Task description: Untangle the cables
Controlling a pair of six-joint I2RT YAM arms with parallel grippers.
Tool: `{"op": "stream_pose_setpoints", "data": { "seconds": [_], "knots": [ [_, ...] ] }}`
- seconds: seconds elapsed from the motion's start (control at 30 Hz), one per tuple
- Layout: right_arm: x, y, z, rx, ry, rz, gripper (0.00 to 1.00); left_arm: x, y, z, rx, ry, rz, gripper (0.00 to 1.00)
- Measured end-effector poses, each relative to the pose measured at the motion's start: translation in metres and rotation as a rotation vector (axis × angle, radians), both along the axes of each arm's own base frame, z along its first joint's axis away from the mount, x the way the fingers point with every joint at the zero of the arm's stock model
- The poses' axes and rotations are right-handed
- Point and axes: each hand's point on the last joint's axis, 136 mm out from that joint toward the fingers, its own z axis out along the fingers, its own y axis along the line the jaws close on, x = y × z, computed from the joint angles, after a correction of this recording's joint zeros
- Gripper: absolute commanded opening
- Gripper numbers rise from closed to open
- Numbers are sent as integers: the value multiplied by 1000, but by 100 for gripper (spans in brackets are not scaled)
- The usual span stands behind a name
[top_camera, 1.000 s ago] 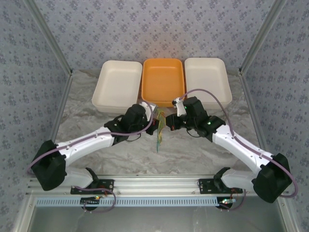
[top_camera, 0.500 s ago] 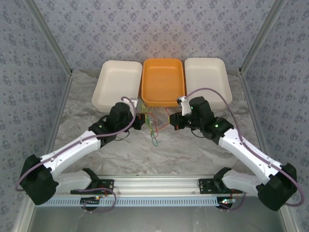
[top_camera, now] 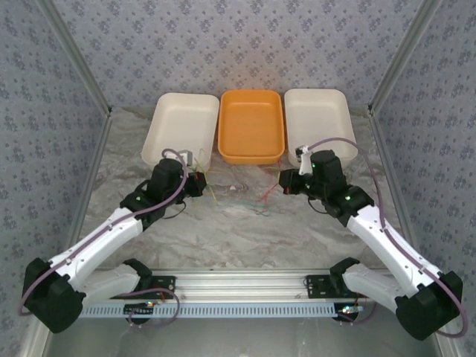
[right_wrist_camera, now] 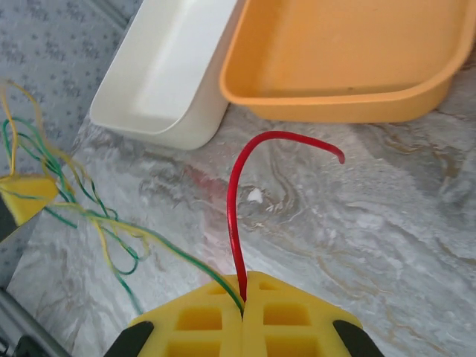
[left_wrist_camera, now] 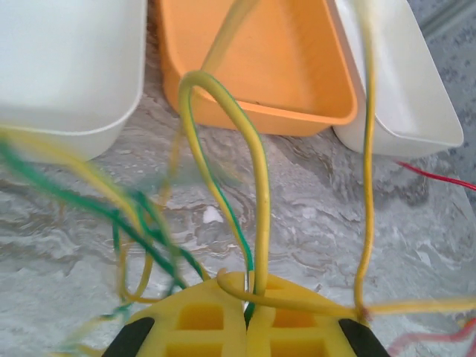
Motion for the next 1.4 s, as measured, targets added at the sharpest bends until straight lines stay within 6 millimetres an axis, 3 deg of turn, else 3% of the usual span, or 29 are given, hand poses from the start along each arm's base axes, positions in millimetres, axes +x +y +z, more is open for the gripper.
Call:
{"op": "stream_pose_setpoints", "data": {
  "seconds": [0.3,0.53,0.67,0.87,0.97,1.07,1.17,1.3,1.37,1.4],
  "knots": [
    [1,22,-31,-11,104,14,0,-2,-1,-18,-25,70,12,0],
    [6,16,-44,-52,124,-28,0,0,-2,-32,7,102,10,0],
    [-1,31,-60,-103,165,24,1,-1,1,-48,37,135,20,0],
    [-8,72,-76,-198,205,140,39,-3,11,-63,87,160,56,0],
    [-8,78,-85,-243,216,145,53,-3,15,-68,106,165,72,0],
    [-11,73,-84,-267,215,121,60,-5,20,-75,128,175,87,0],
    [-12,61,-65,-256,175,69,60,-6,25,-82,153,189,101,0],
    [-17,30,-25,-178,96,-55,58,-8,28,-86,166,198,107,0],
    [-17,10,-20,-134,89,-136,58,-8,28,-87,166,199,108,0],
    [-17,0,-28,-124,104,-177,59,-8,28,-87,166,199,107,0]
  ]
}}
